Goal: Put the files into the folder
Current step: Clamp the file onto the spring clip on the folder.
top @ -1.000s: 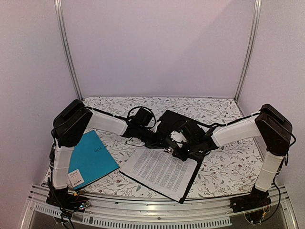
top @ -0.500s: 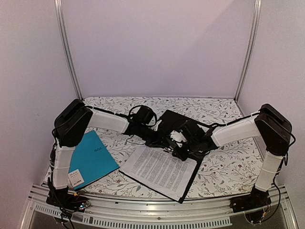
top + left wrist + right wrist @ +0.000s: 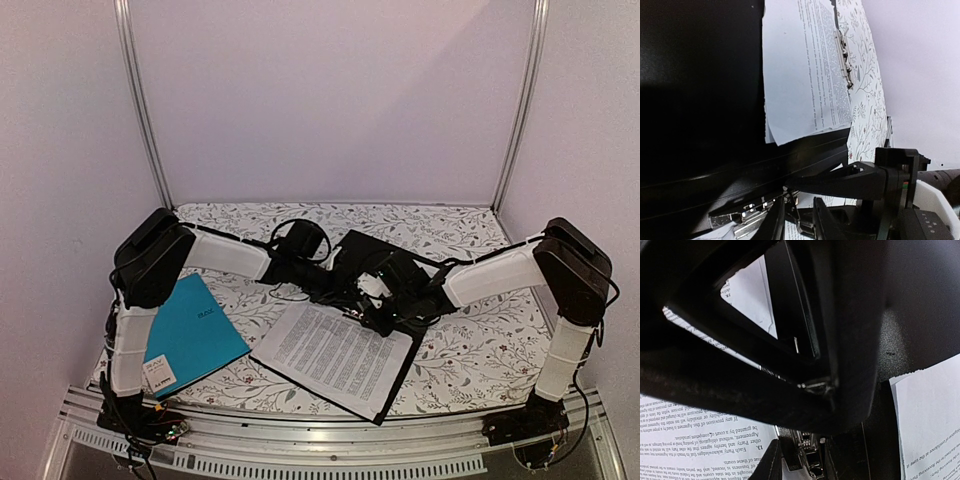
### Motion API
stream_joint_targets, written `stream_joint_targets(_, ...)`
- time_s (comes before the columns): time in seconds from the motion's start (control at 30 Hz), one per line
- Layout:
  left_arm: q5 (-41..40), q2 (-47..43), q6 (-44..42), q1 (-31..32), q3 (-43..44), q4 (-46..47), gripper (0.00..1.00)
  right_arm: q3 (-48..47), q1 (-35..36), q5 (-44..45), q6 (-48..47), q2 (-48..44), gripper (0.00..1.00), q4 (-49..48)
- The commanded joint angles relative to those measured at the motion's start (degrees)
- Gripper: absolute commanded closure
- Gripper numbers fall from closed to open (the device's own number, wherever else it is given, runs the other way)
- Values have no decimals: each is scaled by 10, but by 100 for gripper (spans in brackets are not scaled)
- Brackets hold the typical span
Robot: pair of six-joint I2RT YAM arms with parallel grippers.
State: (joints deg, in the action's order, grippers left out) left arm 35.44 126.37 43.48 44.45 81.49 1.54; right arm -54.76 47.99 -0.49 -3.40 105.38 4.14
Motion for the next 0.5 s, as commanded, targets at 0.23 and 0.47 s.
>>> stream_joint_targets(0.23, -36, 6, -13, -5, 25, -13, 79, 20, 0, 17, 5, 32, 100, 74)
stream_joint_targets(0.47, -61, 0, -42, -6, 31, -62, 78, 20, 0, 16, 6, 33, 100, 74)
